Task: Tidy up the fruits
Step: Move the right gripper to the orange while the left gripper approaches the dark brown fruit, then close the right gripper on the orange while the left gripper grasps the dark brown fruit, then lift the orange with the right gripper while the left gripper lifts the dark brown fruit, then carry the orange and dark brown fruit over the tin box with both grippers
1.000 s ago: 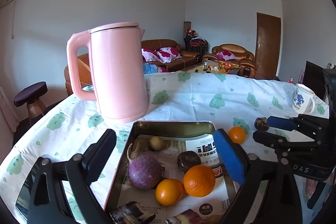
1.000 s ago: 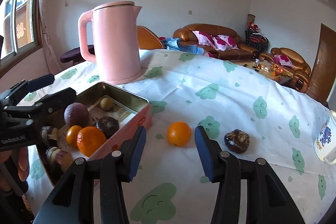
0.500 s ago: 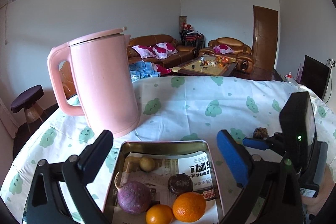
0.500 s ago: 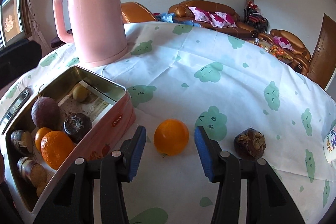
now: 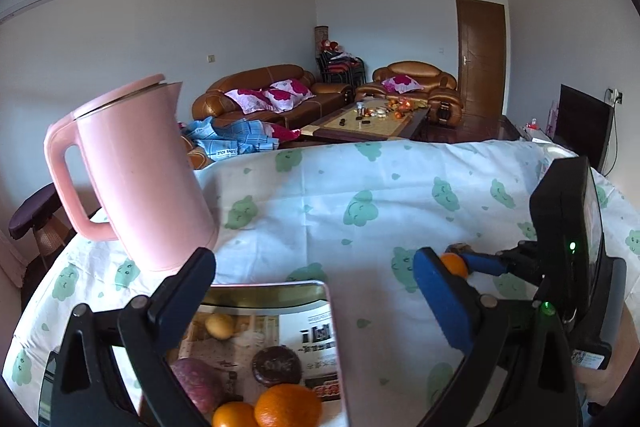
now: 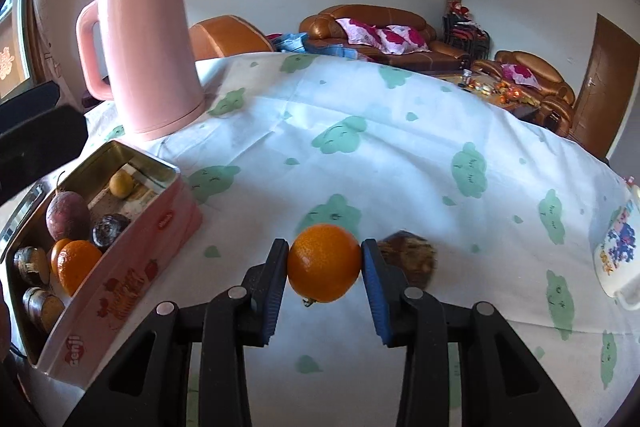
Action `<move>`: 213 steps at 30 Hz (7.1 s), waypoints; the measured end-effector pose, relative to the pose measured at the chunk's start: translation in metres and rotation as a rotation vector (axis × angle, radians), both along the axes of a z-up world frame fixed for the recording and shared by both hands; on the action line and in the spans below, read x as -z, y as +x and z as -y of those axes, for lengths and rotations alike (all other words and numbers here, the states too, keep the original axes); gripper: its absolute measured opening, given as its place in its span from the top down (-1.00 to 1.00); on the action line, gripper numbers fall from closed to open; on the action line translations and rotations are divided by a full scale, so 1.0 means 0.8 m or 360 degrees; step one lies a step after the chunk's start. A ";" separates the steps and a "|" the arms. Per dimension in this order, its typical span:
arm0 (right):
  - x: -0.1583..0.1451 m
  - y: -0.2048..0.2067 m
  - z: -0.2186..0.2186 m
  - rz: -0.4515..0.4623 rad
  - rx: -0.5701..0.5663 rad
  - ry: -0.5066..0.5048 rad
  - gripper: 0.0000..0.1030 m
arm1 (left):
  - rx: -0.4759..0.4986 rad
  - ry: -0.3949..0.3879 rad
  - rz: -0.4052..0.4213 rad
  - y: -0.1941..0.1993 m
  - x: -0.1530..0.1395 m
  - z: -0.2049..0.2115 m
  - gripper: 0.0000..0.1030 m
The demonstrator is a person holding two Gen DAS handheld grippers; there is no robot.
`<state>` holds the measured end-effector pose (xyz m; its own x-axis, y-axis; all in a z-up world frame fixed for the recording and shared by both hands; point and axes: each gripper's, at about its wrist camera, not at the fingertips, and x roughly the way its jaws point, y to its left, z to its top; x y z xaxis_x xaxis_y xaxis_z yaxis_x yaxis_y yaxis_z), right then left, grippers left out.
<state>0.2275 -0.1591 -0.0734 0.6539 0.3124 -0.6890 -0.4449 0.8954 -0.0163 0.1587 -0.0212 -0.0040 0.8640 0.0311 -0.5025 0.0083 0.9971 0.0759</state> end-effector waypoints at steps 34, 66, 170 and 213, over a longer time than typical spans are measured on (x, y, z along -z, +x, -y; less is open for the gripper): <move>0.003 0.016 0.169 0.0021 0.0397 0.0131 0.24 | 0.0307 -0.0050 -0.0549 0.134 0.113 0.166 0.09; -0.025 -0.025 0.164 0.0332 0.0340 0.0196 0.24 | 0.0276 -0.0156 -0.0211 0.080 0.079 0.138 0.10; -0.049 -0.146 0.066 0.0596 -0.0035 0.0275 0.24 | 0.0178 -0.0038 0.0322 -0.102 0.032 0.043 0.10; -0.071 -0.165 -0.074 0.0582 -0.0430 0.0269 0.24 | -0.0129 -0.0043 0.0290 -0.137 0.028 -0.077 0.10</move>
<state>0.0954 -0.0998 -0.0163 0.7238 0.5922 -0.3542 -0.6542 0.7521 -0.0796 0.0488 0.0403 -0.0264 0.9359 0.0926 -0.3398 -0.0833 0.9956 0.0418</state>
